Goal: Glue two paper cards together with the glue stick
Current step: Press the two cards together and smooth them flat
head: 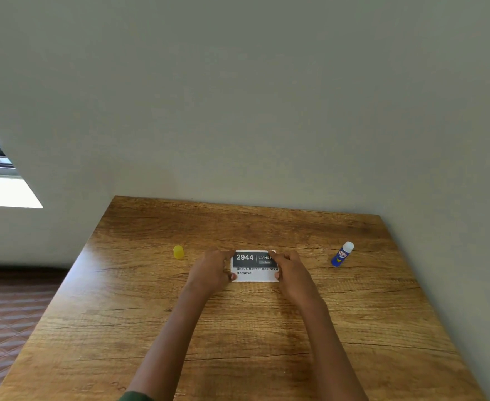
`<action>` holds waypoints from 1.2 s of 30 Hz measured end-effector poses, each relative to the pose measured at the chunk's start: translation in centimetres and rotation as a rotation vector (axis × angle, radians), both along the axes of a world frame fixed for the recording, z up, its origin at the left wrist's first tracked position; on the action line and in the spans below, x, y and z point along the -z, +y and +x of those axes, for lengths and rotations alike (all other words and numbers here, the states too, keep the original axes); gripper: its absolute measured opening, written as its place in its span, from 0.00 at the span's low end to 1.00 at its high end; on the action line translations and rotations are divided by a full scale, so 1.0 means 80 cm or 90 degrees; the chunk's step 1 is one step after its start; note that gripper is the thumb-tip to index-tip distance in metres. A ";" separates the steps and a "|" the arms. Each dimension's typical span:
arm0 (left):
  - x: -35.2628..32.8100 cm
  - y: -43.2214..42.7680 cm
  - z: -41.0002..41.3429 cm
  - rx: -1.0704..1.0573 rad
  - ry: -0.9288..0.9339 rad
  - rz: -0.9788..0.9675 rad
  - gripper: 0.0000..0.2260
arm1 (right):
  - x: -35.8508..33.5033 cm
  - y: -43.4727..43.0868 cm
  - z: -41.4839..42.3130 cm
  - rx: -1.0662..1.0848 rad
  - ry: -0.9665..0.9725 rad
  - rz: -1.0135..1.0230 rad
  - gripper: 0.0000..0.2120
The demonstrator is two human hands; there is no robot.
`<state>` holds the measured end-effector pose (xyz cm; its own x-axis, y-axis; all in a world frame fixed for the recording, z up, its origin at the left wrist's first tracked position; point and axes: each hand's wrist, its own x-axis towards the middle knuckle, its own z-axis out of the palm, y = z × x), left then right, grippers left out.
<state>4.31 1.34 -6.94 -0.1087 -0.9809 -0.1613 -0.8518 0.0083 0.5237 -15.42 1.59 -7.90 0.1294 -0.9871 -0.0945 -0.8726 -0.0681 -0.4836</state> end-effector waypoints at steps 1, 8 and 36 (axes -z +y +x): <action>0.000 0.000 0.000 0.009 -0.014 0.000 0.30 | 0.000 -0.002 0.000 -0.012 0.020 0.008 0.25; -0.003 0.002 0.001 0.025 -0.023 0.008 0.33 | 0.001 -0.003 0.001 -0.031 0.080 0.021 0.28; -0.025 -0.003 0.012 0.043 0.078 0.116 0.29 | -0.004 0.008 0.049 -0.179 0.158 -0.115 0.28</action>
<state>5.29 1.08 -4.94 -0.2033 -0.9266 -0.3163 -0.7825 -0.0404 0.6213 -11.48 2.26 -7.57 0.3920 -0.9199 0.0152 -0.8964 -0.3856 -0.2187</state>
